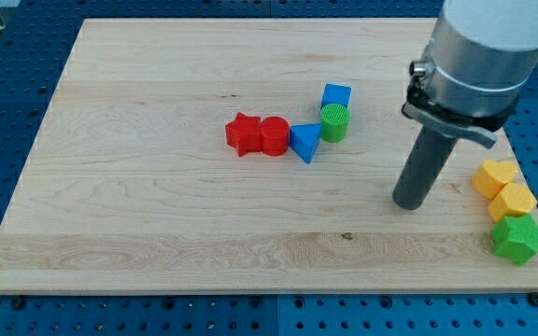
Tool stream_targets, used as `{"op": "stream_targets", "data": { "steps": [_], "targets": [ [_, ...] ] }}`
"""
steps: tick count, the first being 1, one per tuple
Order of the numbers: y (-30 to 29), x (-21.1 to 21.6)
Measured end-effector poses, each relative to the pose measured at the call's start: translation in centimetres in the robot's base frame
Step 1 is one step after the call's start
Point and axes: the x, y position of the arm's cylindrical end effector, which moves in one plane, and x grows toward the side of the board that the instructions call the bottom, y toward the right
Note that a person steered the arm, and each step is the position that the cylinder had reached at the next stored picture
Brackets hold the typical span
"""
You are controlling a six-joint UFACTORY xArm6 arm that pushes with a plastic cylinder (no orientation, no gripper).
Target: Place the arm close to the blue triangle
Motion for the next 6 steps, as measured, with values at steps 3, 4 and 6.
{"op": "stream_targets", "data": {
  "steps": [3,4,6],
  "targets": [
    [-6.1,-1.2],
    [-7.6,-1.7],
    [-8.5,-3.3]
  ]
}}
